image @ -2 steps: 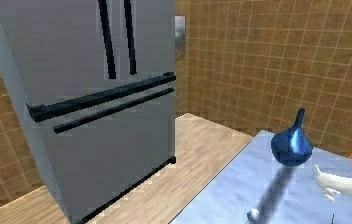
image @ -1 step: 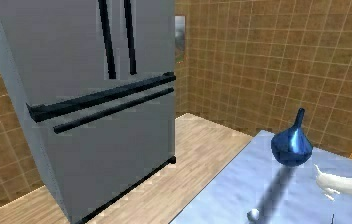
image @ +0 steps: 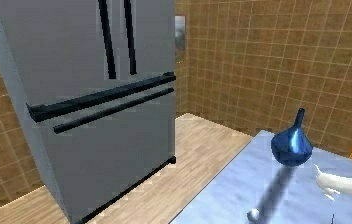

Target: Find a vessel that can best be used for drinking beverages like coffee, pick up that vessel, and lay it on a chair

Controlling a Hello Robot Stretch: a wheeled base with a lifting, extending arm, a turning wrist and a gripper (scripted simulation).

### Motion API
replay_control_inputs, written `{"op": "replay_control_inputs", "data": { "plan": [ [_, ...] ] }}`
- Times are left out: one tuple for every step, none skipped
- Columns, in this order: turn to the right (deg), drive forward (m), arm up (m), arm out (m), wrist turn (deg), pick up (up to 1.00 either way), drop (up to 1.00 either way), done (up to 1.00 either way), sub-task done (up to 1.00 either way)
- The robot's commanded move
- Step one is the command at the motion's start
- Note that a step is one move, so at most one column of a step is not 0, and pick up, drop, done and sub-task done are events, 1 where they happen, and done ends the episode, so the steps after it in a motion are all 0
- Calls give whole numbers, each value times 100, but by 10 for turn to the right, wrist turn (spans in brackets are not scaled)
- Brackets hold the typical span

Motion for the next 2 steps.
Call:
{"op": "replay_control_inputs", "data": {
  "plan": [
    [0,0,0,0,-450,0,0,0,0],
    [0,0,0,0,-330,0,0,0,0]
  ]
}}
